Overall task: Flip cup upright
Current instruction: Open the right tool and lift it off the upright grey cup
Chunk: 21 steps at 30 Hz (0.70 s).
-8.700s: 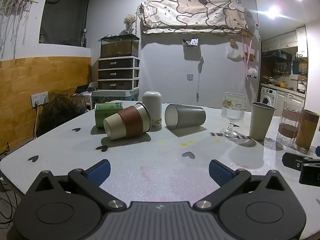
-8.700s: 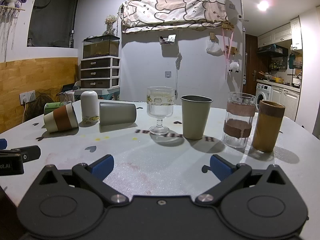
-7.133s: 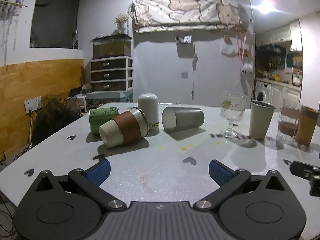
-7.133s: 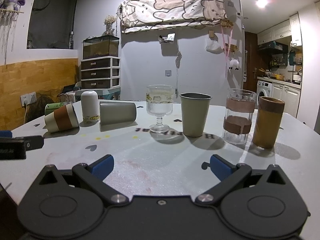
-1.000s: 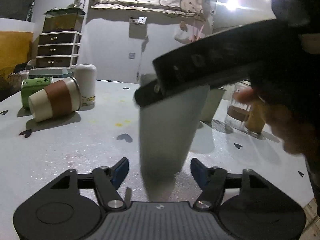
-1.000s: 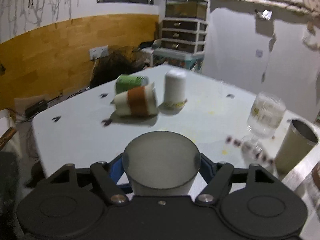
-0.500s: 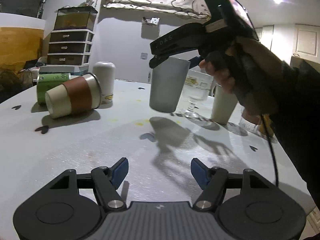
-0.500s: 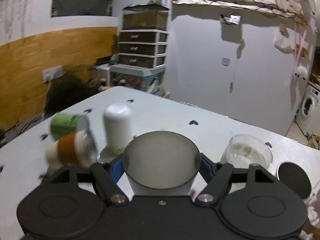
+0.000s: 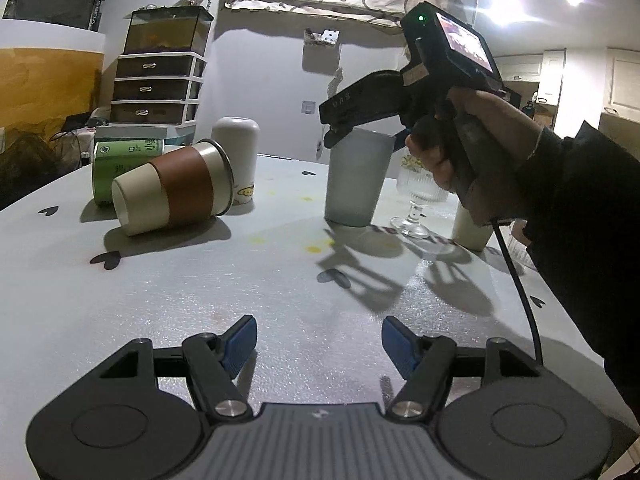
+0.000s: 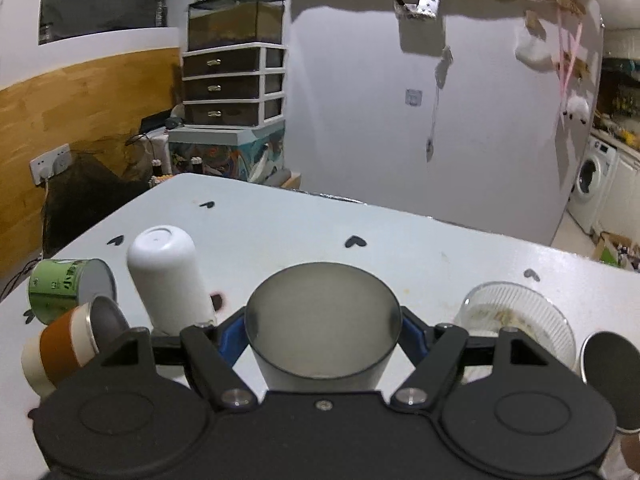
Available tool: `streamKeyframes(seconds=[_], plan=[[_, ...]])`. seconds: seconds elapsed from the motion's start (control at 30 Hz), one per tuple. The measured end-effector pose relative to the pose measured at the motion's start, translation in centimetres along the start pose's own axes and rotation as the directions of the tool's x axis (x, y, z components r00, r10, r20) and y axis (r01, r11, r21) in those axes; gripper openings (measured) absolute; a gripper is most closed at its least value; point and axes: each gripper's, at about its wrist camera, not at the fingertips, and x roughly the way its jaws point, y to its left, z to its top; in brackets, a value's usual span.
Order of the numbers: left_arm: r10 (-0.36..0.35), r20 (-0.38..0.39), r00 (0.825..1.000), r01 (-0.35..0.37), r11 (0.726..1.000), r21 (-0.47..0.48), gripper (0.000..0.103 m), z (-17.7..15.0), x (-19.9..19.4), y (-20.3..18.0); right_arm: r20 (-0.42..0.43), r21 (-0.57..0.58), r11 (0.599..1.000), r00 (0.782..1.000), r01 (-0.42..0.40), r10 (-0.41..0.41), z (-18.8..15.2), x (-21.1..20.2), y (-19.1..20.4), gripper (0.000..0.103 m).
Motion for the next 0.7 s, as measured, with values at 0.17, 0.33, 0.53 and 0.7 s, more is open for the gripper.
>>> streamKeyframes(seconds=[0.17, 0.33, 0.53, 0.7], plan=[[0.007, 0.003, 1.000, -0.007, 1.000, 0.003, 0.070, 0.1, -0.1, -0.4, 0.006, -0.020, 1.000, 1.000, 0.000, 0.001, -0.4, -0.4, 0.1, 0.079], [0.014, 0.006, 1.000, -0.014, 1.000, 0.009, 0.070, 0.3, -0.3, -0.9, 0.038, 0.004, 1.000, 0.999, -0.023, 0.023, -0.1, -2.0, -1.0, 0.083], [0.035, 0.021, 0.999, -0.035, 0.999, 0.025, 0.070, 0.6, -0.8, -1.4, 0.110, 0.008, 0.997, 0.991, -0.080, 0.079, -1.6, -6.6, -2.3, 0.083], [0.070, 0.043, 0.997, -0.072, 0.996, 0.052, 0.070, 1.0, -1.3, -1.6, 0.161, -0.015, 0.995, 0.982, -0.097, 0.098, -4.9, -11.0, -3.1, 0.085]])
